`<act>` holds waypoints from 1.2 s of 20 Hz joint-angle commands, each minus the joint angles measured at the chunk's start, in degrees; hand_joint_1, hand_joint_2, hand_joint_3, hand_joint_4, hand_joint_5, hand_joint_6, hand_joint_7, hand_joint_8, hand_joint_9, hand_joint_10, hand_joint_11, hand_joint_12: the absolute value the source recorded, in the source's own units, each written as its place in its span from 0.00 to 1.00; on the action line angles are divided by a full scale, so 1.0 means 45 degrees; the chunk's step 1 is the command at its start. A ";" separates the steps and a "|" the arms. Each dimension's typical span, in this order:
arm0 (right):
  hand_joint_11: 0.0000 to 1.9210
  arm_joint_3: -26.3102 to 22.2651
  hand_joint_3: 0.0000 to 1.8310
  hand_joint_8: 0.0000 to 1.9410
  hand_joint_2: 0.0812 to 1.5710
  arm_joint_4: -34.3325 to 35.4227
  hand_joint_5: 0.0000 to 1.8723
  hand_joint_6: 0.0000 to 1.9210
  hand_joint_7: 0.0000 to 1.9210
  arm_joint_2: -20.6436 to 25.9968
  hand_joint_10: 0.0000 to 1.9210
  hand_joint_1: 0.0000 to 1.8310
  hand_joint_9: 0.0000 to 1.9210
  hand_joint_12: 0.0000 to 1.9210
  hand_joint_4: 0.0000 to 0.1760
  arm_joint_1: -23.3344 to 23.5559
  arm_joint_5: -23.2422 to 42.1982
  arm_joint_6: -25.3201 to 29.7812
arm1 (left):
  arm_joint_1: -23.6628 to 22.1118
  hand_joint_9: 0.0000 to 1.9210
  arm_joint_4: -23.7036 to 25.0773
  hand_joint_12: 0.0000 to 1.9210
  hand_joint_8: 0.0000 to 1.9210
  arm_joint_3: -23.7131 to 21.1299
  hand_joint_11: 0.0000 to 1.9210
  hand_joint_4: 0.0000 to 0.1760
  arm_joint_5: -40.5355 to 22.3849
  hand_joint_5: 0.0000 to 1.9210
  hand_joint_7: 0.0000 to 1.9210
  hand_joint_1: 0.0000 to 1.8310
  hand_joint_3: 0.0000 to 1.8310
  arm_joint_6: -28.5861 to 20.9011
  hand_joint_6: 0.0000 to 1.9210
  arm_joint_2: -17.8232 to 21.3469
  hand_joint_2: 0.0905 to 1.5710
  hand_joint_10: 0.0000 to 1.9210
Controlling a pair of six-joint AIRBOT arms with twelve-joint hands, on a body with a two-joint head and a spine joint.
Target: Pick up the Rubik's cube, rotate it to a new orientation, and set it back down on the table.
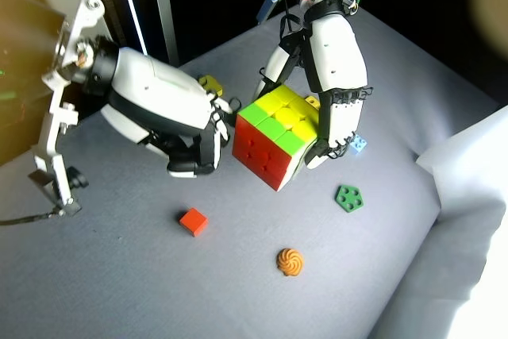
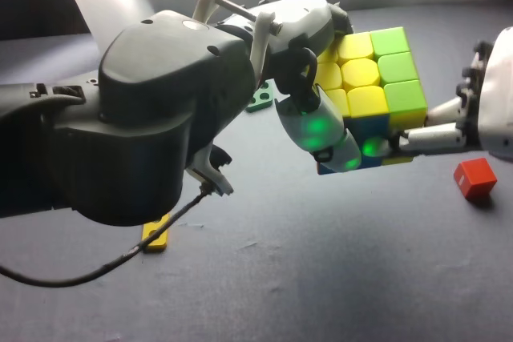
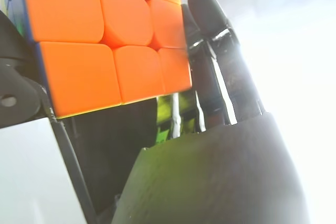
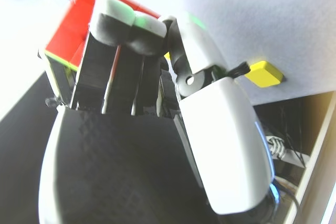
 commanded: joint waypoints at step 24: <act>0.51 -0.0047 0.00 0.86 0.88 0.5238 0.01 0.00 0.32 0.2186 1.00 0.71 0.50 1.00 0.50 0.3960 0.4734 0.1600 | 0.1743 0.35 0.4242 0.62 0.71 0.0858 0.24 0.00 0.2045 0.46 0.40 0.74 0.00 -0.0879 0.52 0.0560 0.75 0.79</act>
